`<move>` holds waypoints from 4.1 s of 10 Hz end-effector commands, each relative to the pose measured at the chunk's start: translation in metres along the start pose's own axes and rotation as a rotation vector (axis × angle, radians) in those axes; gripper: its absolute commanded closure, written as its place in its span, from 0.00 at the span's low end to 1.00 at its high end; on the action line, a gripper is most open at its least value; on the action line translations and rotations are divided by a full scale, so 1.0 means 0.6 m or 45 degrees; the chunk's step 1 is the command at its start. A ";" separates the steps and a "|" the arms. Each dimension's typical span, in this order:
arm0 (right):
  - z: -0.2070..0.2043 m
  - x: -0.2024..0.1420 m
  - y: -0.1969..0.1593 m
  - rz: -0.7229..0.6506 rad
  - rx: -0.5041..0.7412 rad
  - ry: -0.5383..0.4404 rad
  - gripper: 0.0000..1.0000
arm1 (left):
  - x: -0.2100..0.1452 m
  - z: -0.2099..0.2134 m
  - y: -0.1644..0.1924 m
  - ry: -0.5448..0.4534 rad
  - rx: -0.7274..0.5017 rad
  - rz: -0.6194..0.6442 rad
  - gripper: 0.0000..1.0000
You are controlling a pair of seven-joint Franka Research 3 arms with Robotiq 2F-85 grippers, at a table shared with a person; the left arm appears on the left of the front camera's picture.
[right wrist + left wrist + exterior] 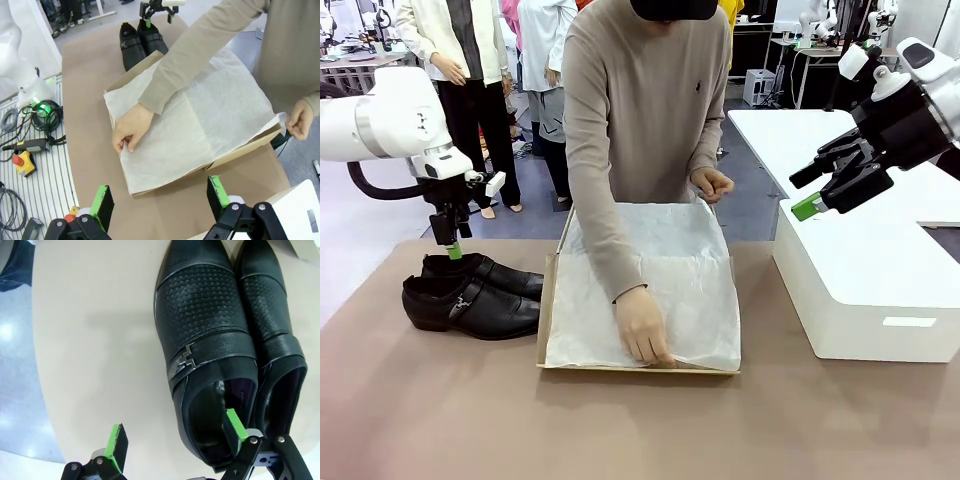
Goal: Pack the shoes into the box.
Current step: Place one shoe of the Shoes into the Shoes Box.
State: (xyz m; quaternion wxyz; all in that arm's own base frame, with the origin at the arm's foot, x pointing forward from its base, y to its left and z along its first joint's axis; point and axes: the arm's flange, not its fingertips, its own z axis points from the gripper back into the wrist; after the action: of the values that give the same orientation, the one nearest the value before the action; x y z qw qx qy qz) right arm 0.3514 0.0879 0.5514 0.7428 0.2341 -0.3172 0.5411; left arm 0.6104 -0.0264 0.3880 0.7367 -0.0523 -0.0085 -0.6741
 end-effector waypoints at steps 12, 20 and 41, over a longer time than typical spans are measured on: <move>-0.003 0.001 -0.004 0.028 0.013 -0.038 0.00 | -0.009 -0.060 0.027 0.025 -0.129 0.044 0.00; -0.003 0.001 -0.004 0.028 0.013 -0.038 0.00 | -0.006 -0.075 0.023 0.039 -0.176 0.041 0.50; -0.003 0.001 -0.004 0.028 0.013 -0.038 0.00 | -0.033 0.108 0.007 0.122 0.134 0.102 1.00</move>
State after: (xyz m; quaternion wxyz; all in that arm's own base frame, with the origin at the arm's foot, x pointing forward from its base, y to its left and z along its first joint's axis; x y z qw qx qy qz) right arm 0.3514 0.0881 0.5514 0.7427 0.2341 -0.3170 0.5414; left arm 0.6166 -0.0031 0.4439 0.7621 0.0046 -0.0111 -0.6474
